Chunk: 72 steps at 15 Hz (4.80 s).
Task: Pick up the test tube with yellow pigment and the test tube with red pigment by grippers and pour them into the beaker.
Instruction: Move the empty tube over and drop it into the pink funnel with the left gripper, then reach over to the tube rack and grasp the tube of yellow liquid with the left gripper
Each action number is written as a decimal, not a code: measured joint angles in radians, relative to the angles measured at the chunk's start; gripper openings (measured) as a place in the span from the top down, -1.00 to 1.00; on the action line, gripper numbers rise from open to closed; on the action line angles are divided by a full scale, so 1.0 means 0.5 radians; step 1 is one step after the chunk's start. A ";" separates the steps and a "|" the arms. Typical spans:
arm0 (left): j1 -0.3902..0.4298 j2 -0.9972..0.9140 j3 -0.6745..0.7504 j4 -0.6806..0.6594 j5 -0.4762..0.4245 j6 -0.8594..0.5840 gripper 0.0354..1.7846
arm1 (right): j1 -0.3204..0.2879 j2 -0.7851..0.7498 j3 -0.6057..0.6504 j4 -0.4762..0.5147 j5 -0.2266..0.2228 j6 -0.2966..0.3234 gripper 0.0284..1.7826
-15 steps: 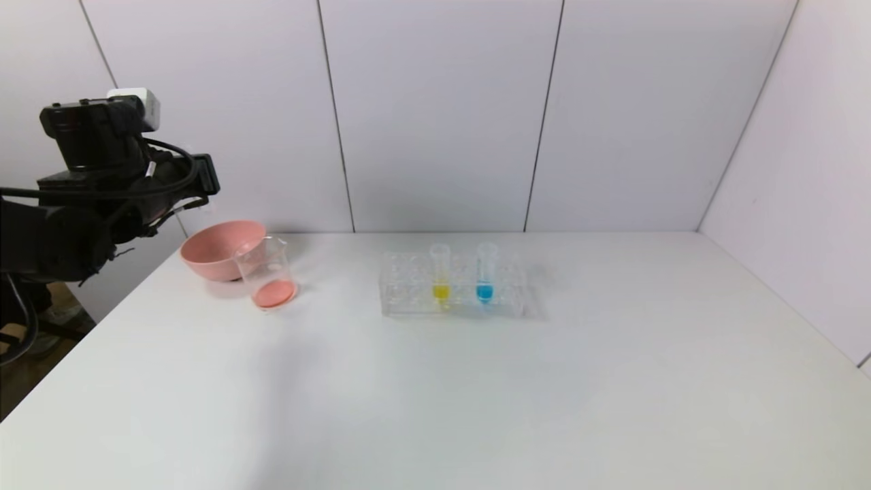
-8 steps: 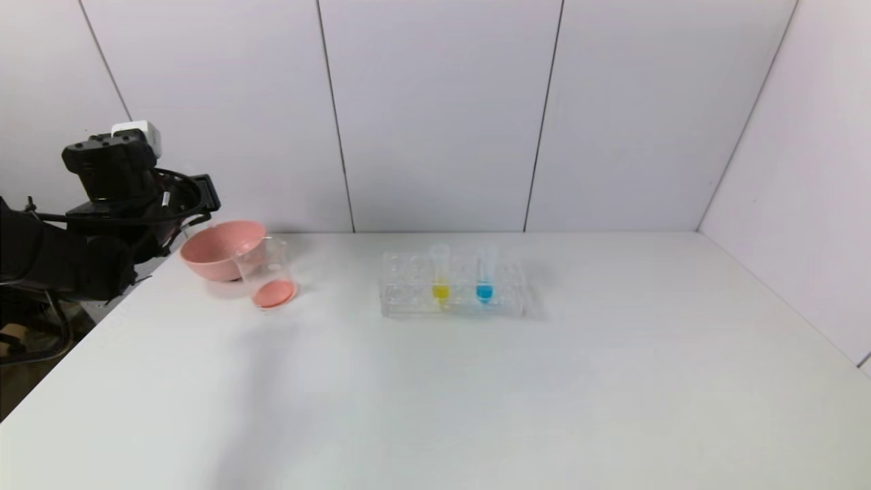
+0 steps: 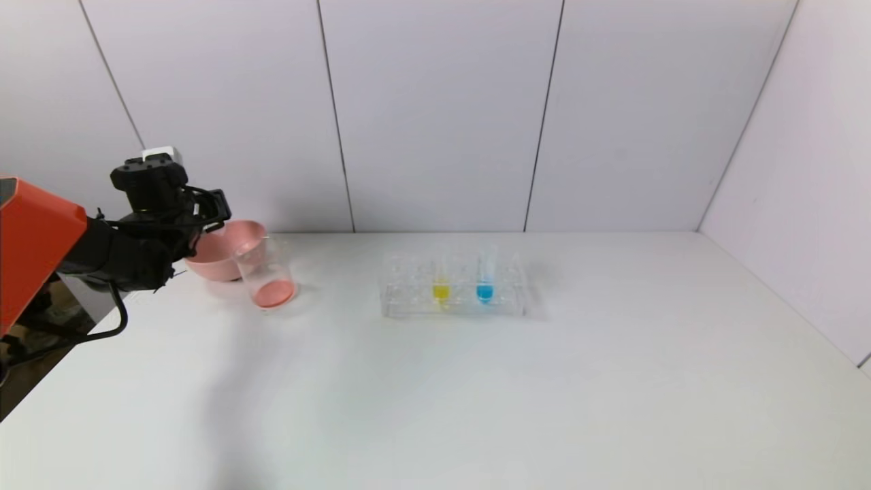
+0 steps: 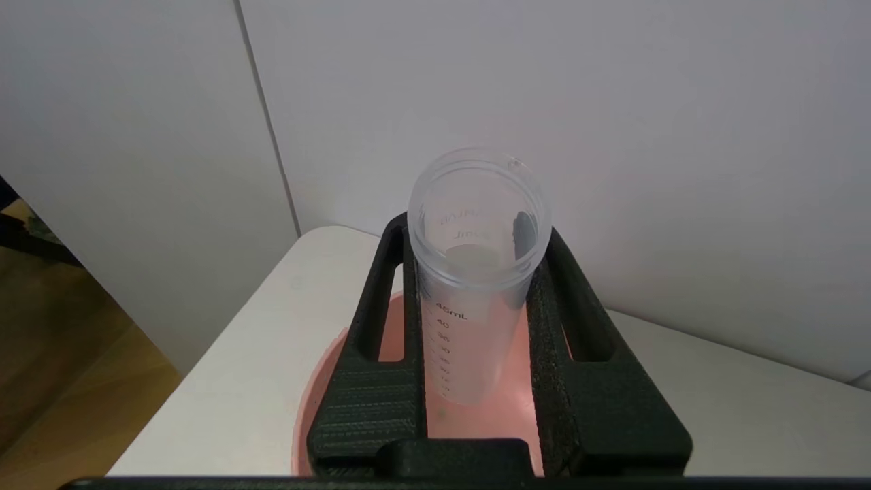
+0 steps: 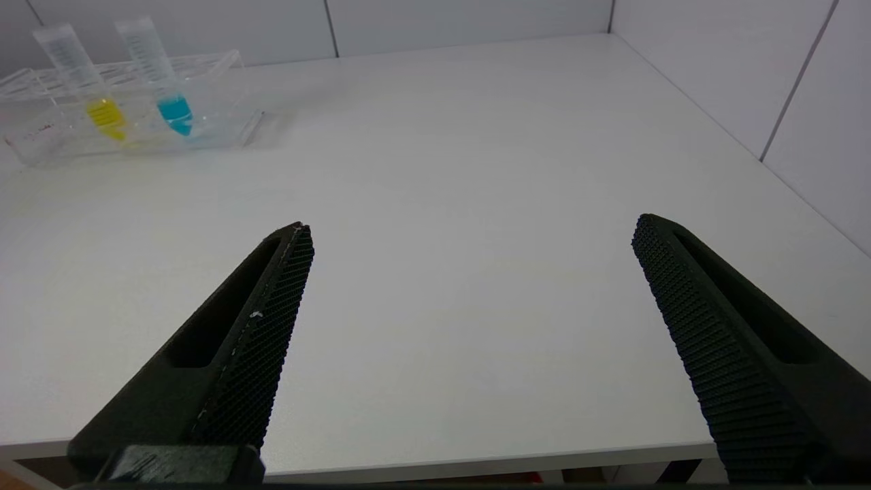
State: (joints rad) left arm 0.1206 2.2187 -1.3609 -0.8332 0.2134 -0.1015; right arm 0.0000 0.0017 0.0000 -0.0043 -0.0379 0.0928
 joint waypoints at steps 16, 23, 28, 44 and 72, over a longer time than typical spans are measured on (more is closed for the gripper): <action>-0.020 -0.035 0.060 -0.024 0.005 0.028 -0.91 | 0.000 0.000 0.000 0.000 0.000 0.001 -0.92; -0.057 -0.720 0.793 0.087 -0.763 0.017 -0.98 | 0.000 0.000 0.000 0.000 0.000 0.001 -0.92; -0.265 -1.247 1.409 0.117 -1.600 0.146 -0.98 | 0.000 0.000 0.000 0.000 0.002 0.000 -0.92; -2.009 -0.537 1.011 -0.146 1.006 -0.221 -0.98 | 0.000 0.000 0.000 0.000 0.000 0.001 -0.92; -1.814 0.190 0.216 -0.304 0.998 -0.047 -0.09 | 0.000 0.000 0.000 0.000 0.001 0.001 -0.92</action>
State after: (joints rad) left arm -0.7864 2.3138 -1.2528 -0.9851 0.7123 -0.1251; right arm 0.0000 0.0017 0.0000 -0.0043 -0.0374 0.0932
